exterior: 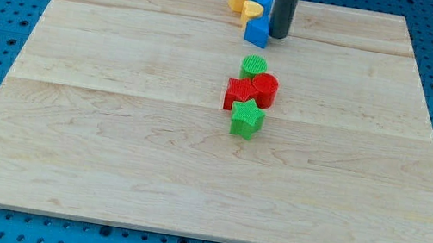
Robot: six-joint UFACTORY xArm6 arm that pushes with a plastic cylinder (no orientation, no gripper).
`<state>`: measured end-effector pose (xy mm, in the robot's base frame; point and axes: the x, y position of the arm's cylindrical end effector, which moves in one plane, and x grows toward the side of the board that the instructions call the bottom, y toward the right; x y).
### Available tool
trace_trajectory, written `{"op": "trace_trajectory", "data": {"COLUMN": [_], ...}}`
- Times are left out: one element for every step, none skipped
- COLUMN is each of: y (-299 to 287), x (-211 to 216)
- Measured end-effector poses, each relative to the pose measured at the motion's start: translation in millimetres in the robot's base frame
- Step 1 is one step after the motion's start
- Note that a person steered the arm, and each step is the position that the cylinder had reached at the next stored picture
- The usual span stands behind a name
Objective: Slide the group of blocks slightly down
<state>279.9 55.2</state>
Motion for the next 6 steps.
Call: {"op": "trace_trajectory", "data": {"y": [-38,-56,-43,-24,-5,-4], "x": [4,27,56,57,70,106]}}
